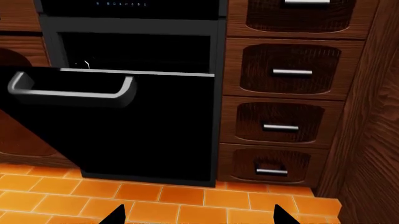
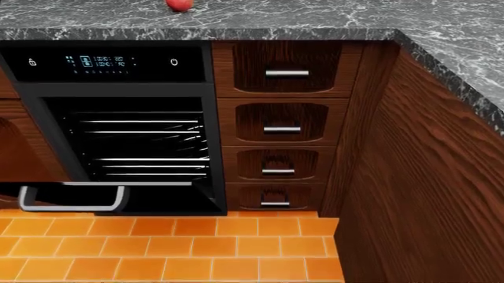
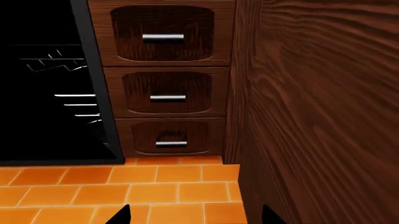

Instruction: Close the dishwasher door

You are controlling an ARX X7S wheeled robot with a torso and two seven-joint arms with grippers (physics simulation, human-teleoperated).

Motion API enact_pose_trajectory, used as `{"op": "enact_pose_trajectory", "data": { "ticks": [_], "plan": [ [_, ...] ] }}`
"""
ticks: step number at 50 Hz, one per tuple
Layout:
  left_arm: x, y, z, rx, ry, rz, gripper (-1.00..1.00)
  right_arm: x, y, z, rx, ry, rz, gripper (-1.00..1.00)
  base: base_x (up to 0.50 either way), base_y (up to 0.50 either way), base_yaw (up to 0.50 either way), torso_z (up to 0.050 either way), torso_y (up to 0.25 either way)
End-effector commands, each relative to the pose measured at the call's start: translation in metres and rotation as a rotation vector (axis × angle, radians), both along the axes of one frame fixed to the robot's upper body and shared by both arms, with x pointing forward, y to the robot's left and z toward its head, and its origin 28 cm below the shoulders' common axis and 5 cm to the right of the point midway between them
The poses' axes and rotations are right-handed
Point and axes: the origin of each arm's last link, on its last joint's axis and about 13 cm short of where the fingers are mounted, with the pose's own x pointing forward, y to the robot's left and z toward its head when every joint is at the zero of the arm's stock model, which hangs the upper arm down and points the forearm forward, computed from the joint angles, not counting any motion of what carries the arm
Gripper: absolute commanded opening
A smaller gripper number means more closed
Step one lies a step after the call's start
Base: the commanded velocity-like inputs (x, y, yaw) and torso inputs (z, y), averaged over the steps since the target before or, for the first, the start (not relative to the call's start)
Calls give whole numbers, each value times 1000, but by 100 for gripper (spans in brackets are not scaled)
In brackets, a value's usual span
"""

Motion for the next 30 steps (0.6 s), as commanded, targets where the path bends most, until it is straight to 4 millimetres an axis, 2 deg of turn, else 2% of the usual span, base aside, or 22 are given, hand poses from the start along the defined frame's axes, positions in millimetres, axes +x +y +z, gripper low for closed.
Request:
{"op": "enact_pose_trajectory", "data": {
  "ticks": [1,30],
  "plan": [
    [0,0,0,0,-1,0,100,1,1,2,-16,-14,-28,100,0,0,0,-34,0],
    [-1,-1,-1,1,2,-1,100,-9,3,-1,-22,-30,-19,100,0,0,0,-34,0]
  ]
}}
